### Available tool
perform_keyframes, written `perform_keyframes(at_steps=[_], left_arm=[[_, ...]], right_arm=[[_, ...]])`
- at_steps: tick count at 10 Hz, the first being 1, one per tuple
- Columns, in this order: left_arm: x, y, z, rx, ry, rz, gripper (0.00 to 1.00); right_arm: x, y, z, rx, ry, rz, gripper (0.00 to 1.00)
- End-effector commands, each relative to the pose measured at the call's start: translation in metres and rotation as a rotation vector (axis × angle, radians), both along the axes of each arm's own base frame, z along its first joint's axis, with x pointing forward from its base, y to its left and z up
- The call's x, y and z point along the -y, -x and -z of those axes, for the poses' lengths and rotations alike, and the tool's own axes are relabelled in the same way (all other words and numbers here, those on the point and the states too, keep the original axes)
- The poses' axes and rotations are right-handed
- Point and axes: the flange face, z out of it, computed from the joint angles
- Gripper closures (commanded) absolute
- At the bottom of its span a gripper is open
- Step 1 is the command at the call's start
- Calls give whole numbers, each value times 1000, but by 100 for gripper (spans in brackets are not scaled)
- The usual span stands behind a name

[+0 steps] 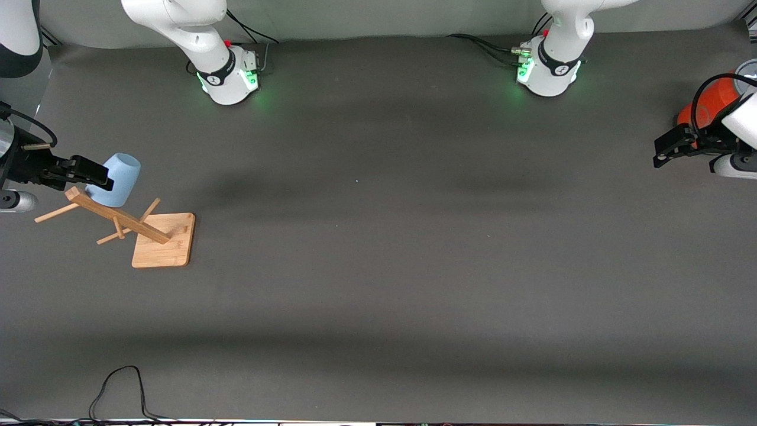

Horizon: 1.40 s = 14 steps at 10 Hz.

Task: Rotate and upright cup with both arms
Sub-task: 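Move the right gripper toward the light blue cup on the mug tree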

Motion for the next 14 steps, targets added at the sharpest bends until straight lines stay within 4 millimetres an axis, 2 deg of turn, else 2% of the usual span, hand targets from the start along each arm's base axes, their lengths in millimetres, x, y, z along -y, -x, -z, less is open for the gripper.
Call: perform_keyframes(at_steps=[1,2,4,6,9,10,14], left_arm=[[1,0,-6,1,1,0,0],[2,1,-7,1,1,2,0],[9,0,-14,16,1,14,0],[10,-1,-14,24,3,14,0],[10,-2,-14,24,9,15,0],[9,-2,-13,23,9,14,0],[4,-2,-11,17,9,4,0]], right_arm=[[5,10,-8,-4,37,-19,0],[11,24,-14,-10,76,-19,0],[47,59,-19,-4,74,42,0],[76,82,-18,-2,42,62,0],[75,79,-8,-6,-18,117,0],[81,74,1,-21,-69,228,0],[82,72,6,-46,-31,675,0]])
